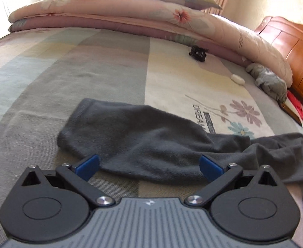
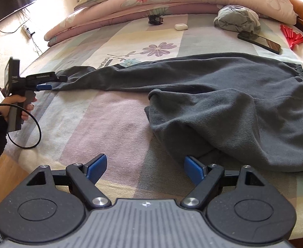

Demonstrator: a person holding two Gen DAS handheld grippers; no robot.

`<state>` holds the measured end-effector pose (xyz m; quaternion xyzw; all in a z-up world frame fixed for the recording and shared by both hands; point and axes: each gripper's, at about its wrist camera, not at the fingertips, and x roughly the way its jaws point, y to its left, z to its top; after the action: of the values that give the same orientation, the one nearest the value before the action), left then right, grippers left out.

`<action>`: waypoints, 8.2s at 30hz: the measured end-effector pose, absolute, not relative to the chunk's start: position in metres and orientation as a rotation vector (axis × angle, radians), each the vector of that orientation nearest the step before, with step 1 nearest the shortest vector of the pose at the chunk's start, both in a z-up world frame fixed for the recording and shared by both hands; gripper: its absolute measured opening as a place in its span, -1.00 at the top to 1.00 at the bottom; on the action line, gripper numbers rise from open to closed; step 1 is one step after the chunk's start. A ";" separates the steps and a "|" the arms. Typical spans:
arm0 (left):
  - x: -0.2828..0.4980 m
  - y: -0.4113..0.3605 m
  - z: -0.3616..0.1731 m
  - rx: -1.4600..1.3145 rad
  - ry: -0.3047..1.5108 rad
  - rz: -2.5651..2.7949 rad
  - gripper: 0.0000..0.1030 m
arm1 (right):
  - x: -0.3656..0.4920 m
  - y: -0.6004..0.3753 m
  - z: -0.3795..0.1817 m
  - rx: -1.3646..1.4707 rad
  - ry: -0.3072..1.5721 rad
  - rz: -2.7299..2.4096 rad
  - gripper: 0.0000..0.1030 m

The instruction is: Fold clothes

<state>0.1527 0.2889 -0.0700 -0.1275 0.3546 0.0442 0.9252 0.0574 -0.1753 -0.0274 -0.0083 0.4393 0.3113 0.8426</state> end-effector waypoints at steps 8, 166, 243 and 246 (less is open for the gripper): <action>0.142 0.324 -0.086 -0.560 0.725 0.072 -0.98 | 0.053 -0.173 -0.025 -0.019 0.919 0.669 -0.66; 0.224 0.111 -0.060 0.104 0.680 -0.608 -0.83 | 0.445 -0.055 -0.082 -0.279 1.423 1.435 -0.22; 0.248 0.196 -0.065 -0.010 0.754 -0.214 -0.83 | 0.396 0.210 -0.055 -0.409 0.908 1.452 0.93; 0.250 0.200 -0.066 -0.029 0.758 -0.205 -0.83 | 0.415 0.214 -0.060 -0.372 0.938 1.345 0.92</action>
<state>0.2495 0.2000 -0.0657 -0.0141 0.3693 -0.0999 0.9238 0.4155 0.2140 -0.0604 -0.1650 0.4156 0.5960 0.6669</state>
